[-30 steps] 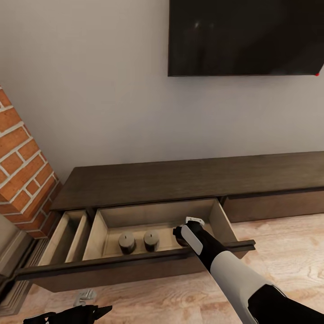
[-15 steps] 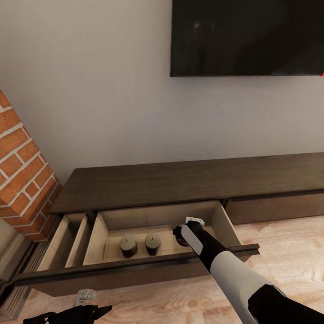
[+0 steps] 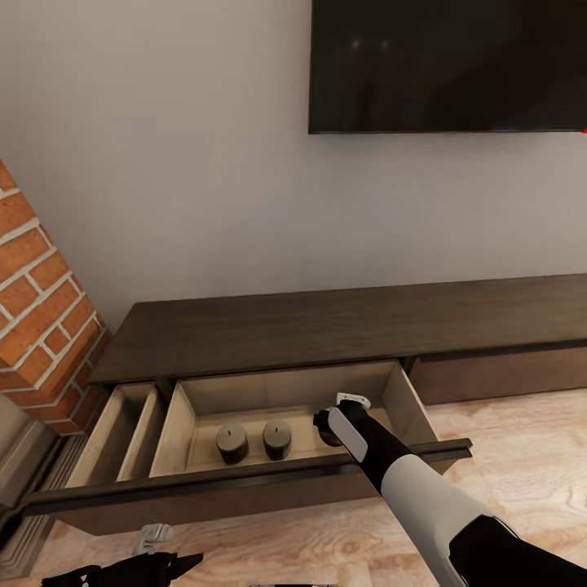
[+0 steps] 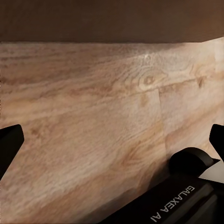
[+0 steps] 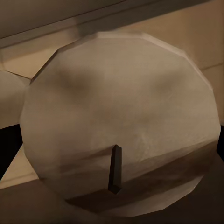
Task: Place each of the two pumpkins and all three candles from the living room inside a cabinet in the living room (use any cabinet), then make sure every cabinet is closed, and position the cauldron so it is next to a table in the living room.
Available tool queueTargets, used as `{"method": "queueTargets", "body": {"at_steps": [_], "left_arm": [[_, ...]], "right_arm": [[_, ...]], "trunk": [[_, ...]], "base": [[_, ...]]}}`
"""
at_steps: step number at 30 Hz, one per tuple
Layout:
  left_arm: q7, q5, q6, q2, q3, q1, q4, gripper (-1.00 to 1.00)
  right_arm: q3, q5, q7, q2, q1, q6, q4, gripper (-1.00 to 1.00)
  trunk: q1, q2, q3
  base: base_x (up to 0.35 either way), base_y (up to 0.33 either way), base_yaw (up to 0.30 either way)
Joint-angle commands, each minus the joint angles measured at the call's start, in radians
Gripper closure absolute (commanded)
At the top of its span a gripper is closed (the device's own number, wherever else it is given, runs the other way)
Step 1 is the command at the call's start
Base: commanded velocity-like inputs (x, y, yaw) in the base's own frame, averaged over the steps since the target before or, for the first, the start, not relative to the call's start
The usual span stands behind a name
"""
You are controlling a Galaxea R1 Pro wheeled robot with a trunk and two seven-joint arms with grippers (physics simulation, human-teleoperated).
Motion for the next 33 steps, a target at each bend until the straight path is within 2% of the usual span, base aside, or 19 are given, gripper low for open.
{"method": "queueTargets", "body": {"at_steps": [1, 3, 7, 11, 15, 19, 23, 30, 33], "left_arm": [[0.001, 0.010, 0.009, 0.001, -0.003, 0.000, 0.000, -1.00], [0.001, 0.010, 0.009, 0.001, -0.003, 0.000, 0.000, -1.00], [0.001, 0.010, 0.009, 0.001, -0.003, 0.000, 0.000, -1.00], [0.001, 0.010, 0.009, 0.000, -0.003, 0.000, 0.000, -1.00], [0.001, 0.010, 0.009, -0.001, -0.003, 0.000, 0.000, -1.00], [0.001, 0.010, 0.009, -0.001, -0.003, 0.000, 0.000, -1.00], [0.001, 0.010, 0.009, -0.001, -0.003, 0.000, 0.000, -1.00], [0.001, 0.010, 0.009, -0.001, -0.003, 0.000, 0.000, -1.00], [0.001, 0.010, 0.009, -0.001, -0.003, 0.000, 0.000, -1.00]], "right_arm": [[0.006, -0.009, -0.009, -0.001, -0.001, 0.000, -0.001, 1.00], [0.006, -0.009, -0.009, -0.001, -0.001, -0.002, -0.001, 1.00], [0.006, -0.009, -0.008, -0.001, -0.001, -0.007, -0.001, 1.00], [0.006, -0.008, -0.007, -0.001, -0.001, -0.009, -0.001, 1.00], [0.006, -0.007, -0.006, -0.001, -0.001, -0.012, -0.001, 1.00], [0.007, -0.006, -0.006, -0.001, -0.001, -0.015, -0.001, 1.00], [0.007, -0.008, -0.006, -0.001, -0.001, -0.054, -0.001, 1.00], [0.008, -0.007, -0.006, -0.001, -0.001, -0.068, -0.001, 1.00], [0.008, -0.006, -0.006, -0.001, -0.001, -0.070, -0.001, 1.00]], "trunk": [[0.004, -0.008, -0.004], [0.011, -0.022, -0.010], [0.011, -0.022, -0.010], [0.027, -0.050, -0.023], [0.027, -0.050, -0.023], [0.042, -0.078, -0.035], [0.042, -0.078, -0.035], [0.042, -0.078, -0.035], [0.054, -0.099, -0.045]], "base": [[0.000, 0.000, 0.000], [0.000, 0.000, 0.000], [0.000, 0.000, 0.000], [0.000, 0.000, 0.000], [0.000, 0.000, 0.000], [0.000, 0.000, 0.000], [0.000, 0.000, 0.000], [0.000, 0.000, 0.000], [0.000, 0.000, 0.000]]}}
